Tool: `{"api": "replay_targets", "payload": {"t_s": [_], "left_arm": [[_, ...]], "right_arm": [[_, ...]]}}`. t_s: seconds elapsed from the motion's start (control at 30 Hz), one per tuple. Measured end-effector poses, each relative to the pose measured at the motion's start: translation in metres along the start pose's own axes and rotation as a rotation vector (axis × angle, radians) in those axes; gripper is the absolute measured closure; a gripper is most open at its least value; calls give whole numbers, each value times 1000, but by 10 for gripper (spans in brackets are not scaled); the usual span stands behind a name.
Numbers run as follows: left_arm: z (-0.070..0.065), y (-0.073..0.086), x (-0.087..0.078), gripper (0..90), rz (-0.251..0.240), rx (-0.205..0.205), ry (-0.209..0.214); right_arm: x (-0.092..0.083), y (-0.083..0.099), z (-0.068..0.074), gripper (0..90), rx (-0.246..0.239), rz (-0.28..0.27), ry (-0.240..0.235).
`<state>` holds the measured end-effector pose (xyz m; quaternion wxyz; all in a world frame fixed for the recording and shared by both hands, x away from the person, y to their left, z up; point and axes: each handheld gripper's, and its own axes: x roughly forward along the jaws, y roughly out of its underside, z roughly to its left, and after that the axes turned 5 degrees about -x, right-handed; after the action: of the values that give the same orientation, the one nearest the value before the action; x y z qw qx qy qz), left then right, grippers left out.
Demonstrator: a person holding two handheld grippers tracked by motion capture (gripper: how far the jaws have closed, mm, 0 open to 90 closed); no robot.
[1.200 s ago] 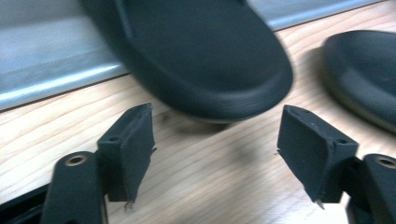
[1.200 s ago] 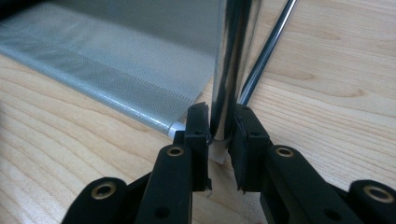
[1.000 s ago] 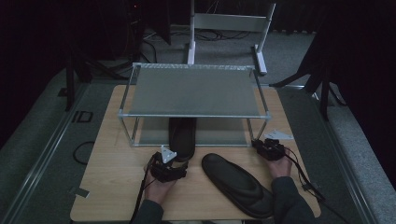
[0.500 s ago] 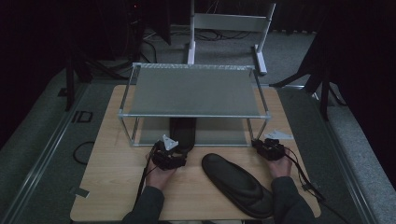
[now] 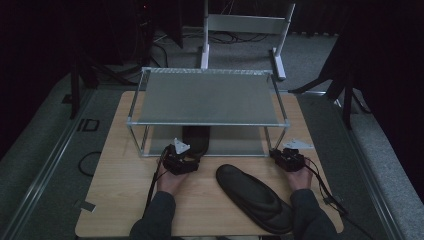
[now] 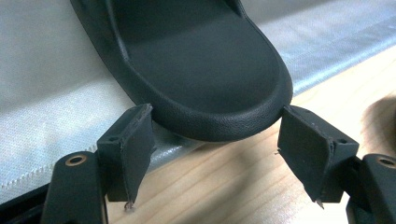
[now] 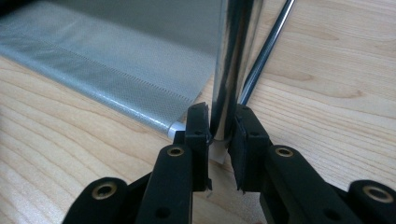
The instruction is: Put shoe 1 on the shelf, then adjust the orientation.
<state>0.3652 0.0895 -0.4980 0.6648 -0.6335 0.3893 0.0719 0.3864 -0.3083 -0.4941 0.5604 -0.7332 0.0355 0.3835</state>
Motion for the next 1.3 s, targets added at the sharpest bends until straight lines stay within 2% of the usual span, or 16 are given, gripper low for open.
{"api": "replay_targets", "payload": {"t_s": [0.1,0.27,0.43,0.47,0.5,0.6,0.77,1.03,1.1,1.17,1.3], "left_arm": [[1,-1,1,284,-2,-10,-4],[2,6,-5,295,7,3,1],[12,16,-13,289,7,-10,-4],[19,19,-16,289,6,-28,-12],[21,20,-17,288,2,-23,-19],[29,19,-18,282,2,-34,-27],[32,16,-15,276,-19,-28,-22],[34,10,-7,253,9,-30,-11],[35,9,-6,254,18,-31,-16],[34,8,-5,253,23,-28,-23],[34,8,-5,253,25,-30,-21]], "right_arm": [[0,0,0,782,-1,0,0],[0,0,0,782,-2,1,-3],[0,0,-1,783,-5,1,-5],[0,0,-1,783,-6,1,-5],[0,0,-1,783,-8,2,-2],[0,-1,0,783,-6,3,-2],[0,-1,0,782,-5,4,-2],[0,-1,-1,778,-8,7,-5],[0,-1,0,770,-7,9,0],[-2,-2,1,703,-6,19,11],[-10,-2,2,654,-16,20,22]]}}
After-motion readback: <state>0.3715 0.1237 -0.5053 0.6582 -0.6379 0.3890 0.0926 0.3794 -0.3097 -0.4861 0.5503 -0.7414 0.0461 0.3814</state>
